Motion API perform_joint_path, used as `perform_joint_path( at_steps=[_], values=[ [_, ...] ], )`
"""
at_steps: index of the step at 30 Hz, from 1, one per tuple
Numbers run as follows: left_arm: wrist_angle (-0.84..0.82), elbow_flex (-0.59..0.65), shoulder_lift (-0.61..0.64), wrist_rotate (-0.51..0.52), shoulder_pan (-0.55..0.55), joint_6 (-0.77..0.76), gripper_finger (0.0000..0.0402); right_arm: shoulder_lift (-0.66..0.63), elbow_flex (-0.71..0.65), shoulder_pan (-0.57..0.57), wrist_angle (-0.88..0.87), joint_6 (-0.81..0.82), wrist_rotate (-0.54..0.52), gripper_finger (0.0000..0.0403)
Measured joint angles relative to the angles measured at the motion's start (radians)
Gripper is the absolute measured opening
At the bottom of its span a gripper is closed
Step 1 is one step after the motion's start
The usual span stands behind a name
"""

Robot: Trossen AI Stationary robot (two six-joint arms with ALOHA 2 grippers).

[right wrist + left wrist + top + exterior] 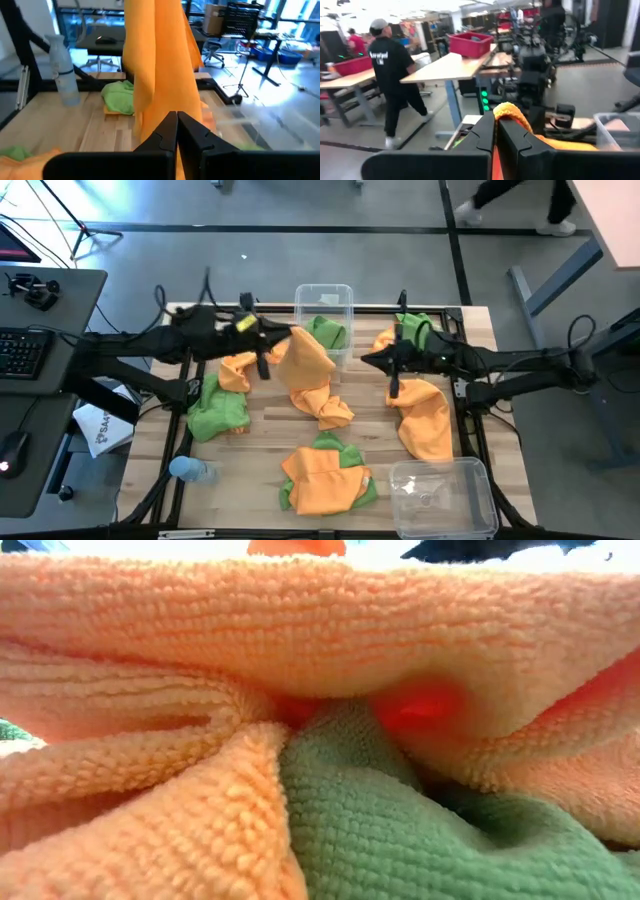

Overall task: Sort microfiber towel by color & place in baskets
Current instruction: Put the orange microfiber towel into the bottom transparent bin

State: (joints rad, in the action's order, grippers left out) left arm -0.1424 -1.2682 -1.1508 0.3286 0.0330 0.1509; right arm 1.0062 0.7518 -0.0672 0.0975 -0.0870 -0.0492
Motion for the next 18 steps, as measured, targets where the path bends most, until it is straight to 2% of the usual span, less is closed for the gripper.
perform_joint_path(
  at_steps=[4,10,18],
  values=[
    [0.039,0.000,-0.060,-0.005,0.026,-0.016,0.0000,0.103,0.147,0.026,-0.046,-0.034,0.001,0.0041],
    [0.141,0.000,-0.125,-0.005,0.055,-0.043,0.0000,0.222,0.370,0.050,-0.203,-0.048,0.001,0.0110],
    [0.209,0.000,-0.197,-0.005,0.063,-0.068,0.0000,0.317,0.507,0.070,-0.246,-0.076,0.002,0.0174]
  ],
)
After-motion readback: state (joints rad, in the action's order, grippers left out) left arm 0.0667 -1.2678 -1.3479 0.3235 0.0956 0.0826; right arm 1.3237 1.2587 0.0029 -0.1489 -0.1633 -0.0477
